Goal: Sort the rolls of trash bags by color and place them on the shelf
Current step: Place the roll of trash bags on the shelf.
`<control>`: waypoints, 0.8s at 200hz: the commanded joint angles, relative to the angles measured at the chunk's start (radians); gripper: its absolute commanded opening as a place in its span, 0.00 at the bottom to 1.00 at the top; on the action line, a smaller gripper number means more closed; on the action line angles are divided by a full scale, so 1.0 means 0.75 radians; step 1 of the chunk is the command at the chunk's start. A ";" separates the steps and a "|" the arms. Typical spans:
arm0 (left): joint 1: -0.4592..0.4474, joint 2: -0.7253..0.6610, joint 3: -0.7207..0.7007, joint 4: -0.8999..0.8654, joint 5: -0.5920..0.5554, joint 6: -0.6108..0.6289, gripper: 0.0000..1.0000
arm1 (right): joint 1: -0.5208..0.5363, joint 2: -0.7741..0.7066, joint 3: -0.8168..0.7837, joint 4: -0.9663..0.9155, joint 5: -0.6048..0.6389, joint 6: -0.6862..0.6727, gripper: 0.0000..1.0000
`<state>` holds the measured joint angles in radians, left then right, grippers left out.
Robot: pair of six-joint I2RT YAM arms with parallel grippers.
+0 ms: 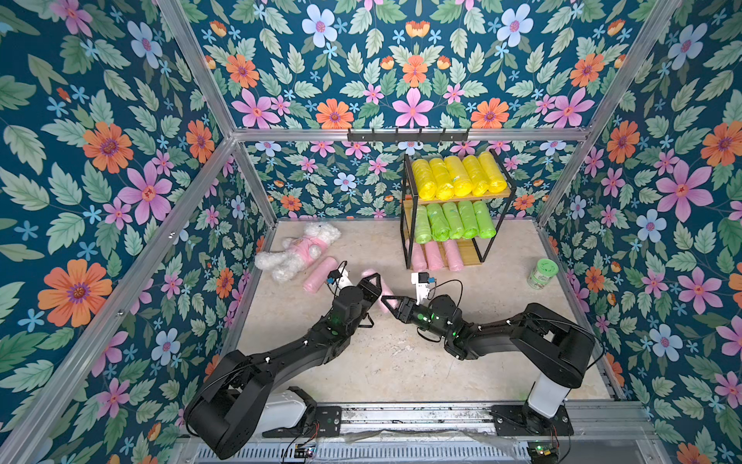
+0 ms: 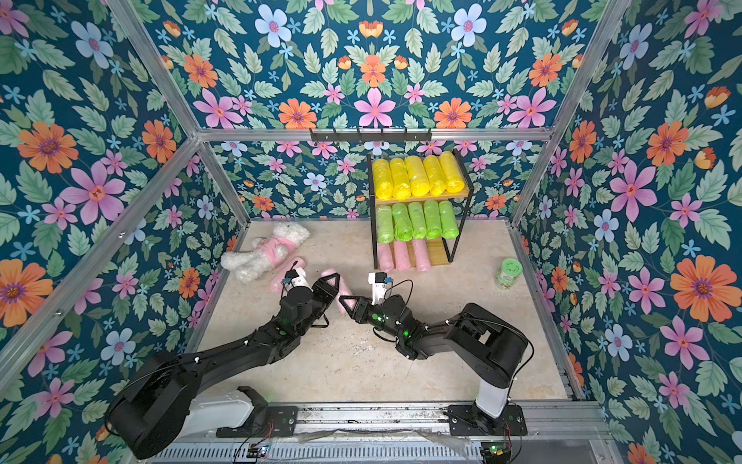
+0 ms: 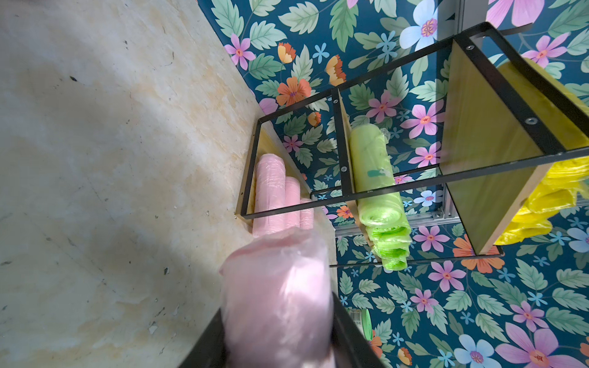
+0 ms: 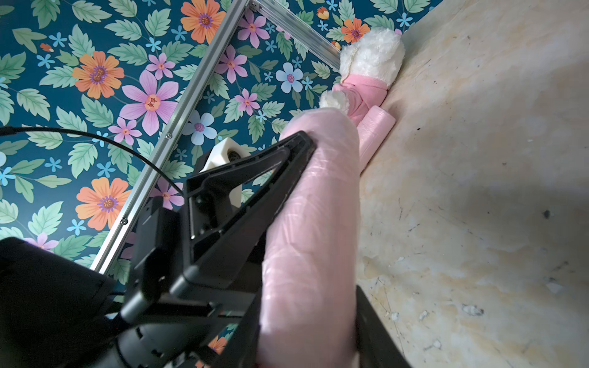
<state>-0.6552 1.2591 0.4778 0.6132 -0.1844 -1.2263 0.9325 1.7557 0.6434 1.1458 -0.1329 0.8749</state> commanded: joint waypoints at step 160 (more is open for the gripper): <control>0.235 -0.180 0.048 -0.326 0.163 0.572 0.95 | -0.376 -0.465 -0.234 -0.480 -0.058 -0.294 0.29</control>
<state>-0.5316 1.1427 0.5076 0.4236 -0.1204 -0.9020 0.7029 1.4746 0.4915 0.8654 -0.1520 0.7349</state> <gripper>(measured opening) 0.946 0.389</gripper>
